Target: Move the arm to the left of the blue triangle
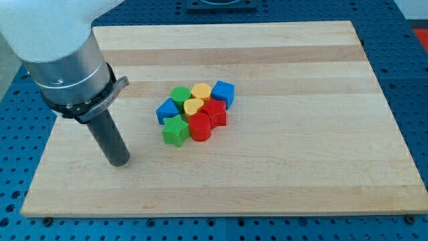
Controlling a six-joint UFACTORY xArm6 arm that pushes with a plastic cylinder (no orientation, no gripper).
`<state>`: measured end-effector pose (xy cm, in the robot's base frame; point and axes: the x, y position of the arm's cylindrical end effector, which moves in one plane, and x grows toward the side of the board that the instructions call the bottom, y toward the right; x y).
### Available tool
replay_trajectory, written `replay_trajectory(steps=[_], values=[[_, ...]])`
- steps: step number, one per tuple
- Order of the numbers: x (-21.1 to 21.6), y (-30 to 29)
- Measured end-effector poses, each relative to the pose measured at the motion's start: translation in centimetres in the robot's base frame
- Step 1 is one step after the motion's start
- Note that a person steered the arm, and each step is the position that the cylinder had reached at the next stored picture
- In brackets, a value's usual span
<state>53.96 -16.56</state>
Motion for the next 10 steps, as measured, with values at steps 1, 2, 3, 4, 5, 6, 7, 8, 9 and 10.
replay_trajectory(steps=[1, 2, 3, 4, 5, 6, 7, 8, 9, 10], values=[[0.3, 6.4], [0.3, 7.7], [0.3, 7.4], [0.3, 5.3], [0.3, 1.6], [0.3, 1.3], [0.3, 1.3], [0.0, 1.2], [-5.1, 0.5], [-5.6, 0.5]])
